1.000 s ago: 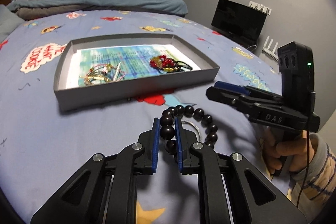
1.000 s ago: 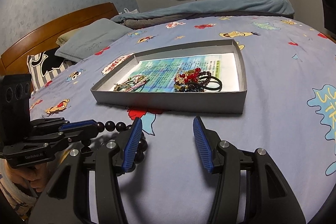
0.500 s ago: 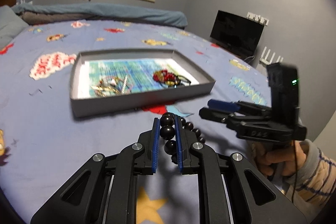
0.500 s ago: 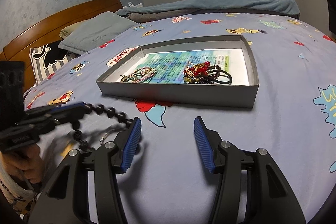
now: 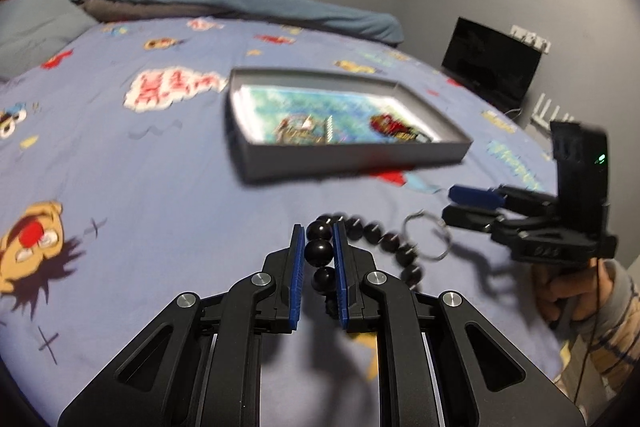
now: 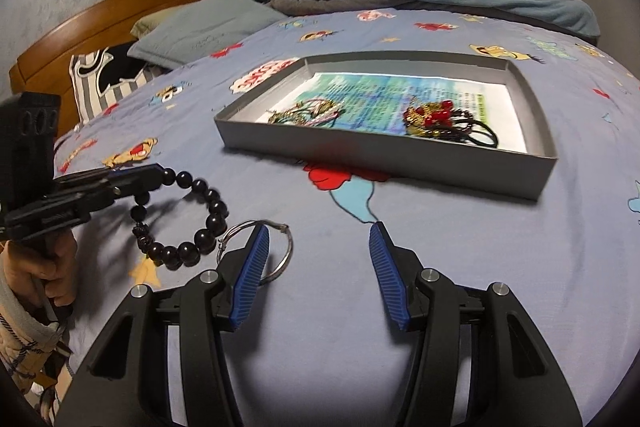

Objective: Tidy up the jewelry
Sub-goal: 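Grasp the black bead bracelet with the left gripper while the right grasps the silver bangle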

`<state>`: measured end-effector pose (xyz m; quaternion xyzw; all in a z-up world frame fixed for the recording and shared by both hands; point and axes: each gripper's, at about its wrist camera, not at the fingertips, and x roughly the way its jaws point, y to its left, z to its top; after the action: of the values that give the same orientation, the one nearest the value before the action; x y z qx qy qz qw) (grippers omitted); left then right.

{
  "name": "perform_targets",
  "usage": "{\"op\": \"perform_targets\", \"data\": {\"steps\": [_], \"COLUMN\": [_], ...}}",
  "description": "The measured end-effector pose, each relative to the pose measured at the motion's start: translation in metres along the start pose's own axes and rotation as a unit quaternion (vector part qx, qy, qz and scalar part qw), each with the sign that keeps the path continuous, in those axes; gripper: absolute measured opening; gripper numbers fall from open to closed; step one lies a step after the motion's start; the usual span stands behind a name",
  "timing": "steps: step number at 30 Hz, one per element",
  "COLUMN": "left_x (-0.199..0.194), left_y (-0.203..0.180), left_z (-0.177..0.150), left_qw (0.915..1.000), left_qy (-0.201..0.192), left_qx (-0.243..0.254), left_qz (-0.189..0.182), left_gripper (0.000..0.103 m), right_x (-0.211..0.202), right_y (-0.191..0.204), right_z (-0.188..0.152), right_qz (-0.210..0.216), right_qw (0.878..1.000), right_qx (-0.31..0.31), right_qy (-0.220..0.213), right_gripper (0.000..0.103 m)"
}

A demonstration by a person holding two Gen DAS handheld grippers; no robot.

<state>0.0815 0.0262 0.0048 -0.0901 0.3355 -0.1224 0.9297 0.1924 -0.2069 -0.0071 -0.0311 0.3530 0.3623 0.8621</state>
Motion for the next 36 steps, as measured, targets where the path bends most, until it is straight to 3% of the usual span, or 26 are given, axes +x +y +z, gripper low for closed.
{"op": "perform_targets", "data": {"steps": [4, 7, 15, 18, 21, 26, 31, 34, 36], "left_x": [0.012, 0.018, 0.027, 0.026, 0.024, 0.012, 0.013, 0.018, 0.02], "left_y": [0.007, 0.006, 0.001, 0.001, 0.002, 0.018, 0.026, 0.018, 0.015], "left_z": [-0.006, -0.008, -0.011, -0.011, -0.011, -0.009, -0.009, -0.011, -0.011], "left_qw": [0.9996, 0.999, 0.998, 0.998, 0.9968, 0.9939, 0.9961, 0.9969, 0.9968], "left_qy": [0.024, 0.033, 0.048, 0.047, 0.039, 0.014, 0.022, 0.035, 0.039], "left_qx": [-0.007, -0.003, 0.009, 0.008, 0.011, -0.027, -0.043, -0.023, -0.016], "left_qz": [0.014, 0.029, 0.041, 0.043, 0.069, 0.106, 0.074, 0.066, 0.068], "left_gripper": [0.015, 0.024, 0.032, 0.032, 0.017, 0.015, 0.016, 0.026, 0.028], "right_x": [0.008, 0.01, 0.011, 0.008, 0.008, 0.013, 0.02, 0.024, 0.025], "right_y": [0.008, 0.011, 0.018, 0.023, 0.033, 0.042, 0.044, 0.045, 0.046], "right_z": [0.001, 0.001, -0.001, -0.003, -0.005, -0.007, -0.006, -0.006, -0.006], "right_qz": [-0.007, -0.009, -0.016, -0.005, -0.007, -0.013, -0.017, -0.02, -0.021], "right_qw": [1.0, 1.0, 0.999, 0.999, 0.998, 0.996, 0.995, 0.995, 0.995], "right_qx": [-0.015, -0.022, -0.032, -0.036, -0.055, -0.079, -0.087, -0.09, -0.091], "right_qy": [0.016, 0.02, 0.019, 0.013, 0.017, 0.028, 0.039, 0.044, 0.045], "right_gripper": [0.053, 0.053, 0.053, 0.063, 0.064, 0.068, 0.069, 0.069, 0.068]}}
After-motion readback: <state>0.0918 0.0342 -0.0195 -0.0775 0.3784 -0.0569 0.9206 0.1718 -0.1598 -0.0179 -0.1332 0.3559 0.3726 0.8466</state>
